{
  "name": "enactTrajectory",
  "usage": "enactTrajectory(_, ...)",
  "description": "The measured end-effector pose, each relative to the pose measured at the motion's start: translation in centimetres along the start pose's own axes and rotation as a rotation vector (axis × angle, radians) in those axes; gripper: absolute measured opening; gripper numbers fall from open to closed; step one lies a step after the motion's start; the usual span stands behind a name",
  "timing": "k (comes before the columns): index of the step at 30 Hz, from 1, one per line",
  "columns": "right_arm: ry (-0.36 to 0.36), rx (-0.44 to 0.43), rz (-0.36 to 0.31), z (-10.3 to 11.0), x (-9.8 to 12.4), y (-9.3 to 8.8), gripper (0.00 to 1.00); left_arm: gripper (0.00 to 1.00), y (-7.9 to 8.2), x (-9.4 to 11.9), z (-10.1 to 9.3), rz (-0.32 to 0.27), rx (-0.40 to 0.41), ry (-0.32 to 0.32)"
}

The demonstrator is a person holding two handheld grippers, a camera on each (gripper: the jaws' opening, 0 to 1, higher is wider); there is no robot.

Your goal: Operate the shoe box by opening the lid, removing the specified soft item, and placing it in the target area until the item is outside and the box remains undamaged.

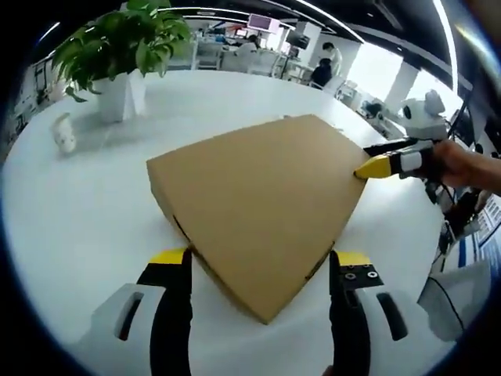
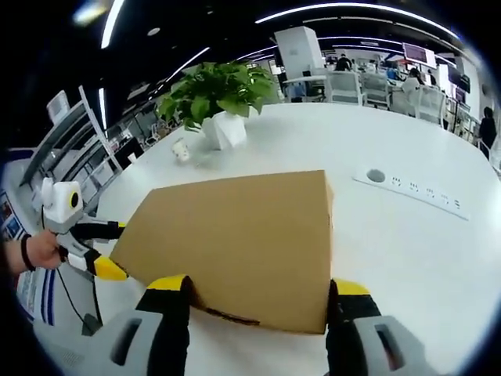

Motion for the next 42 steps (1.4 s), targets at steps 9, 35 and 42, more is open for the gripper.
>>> enactTrajectory(9, -0.029, -0.026, -0.014, 0.6, 0.5, -0.9, 0.69, 0.68, 0.1, 0.2, 0.6, 0.010, -0.038, -0.050)
enactTrajectory(35, -0.165, -0.186, -0.020, 4.9, 4.9, -6.4, 0.65, 0.66, -0.9, 0.9, -0.2, 0.069, -0.190, -0.123)
enactTrajectory(42, -0.186, -0.209, -0.025, 6.1, 5.7, -7.8, 0.65, 0.66, -1.9, 1.7, -0.7, 0.085, -0.214, -0.141)
Point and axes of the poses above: the point that each gripper's makers call its tool centre point, and the gripper's own axes: x roughly backward along the fingers, z roughly to its left, y roughly out of its top, the point moved 9 cm from there along x, roughly backward along the fingers
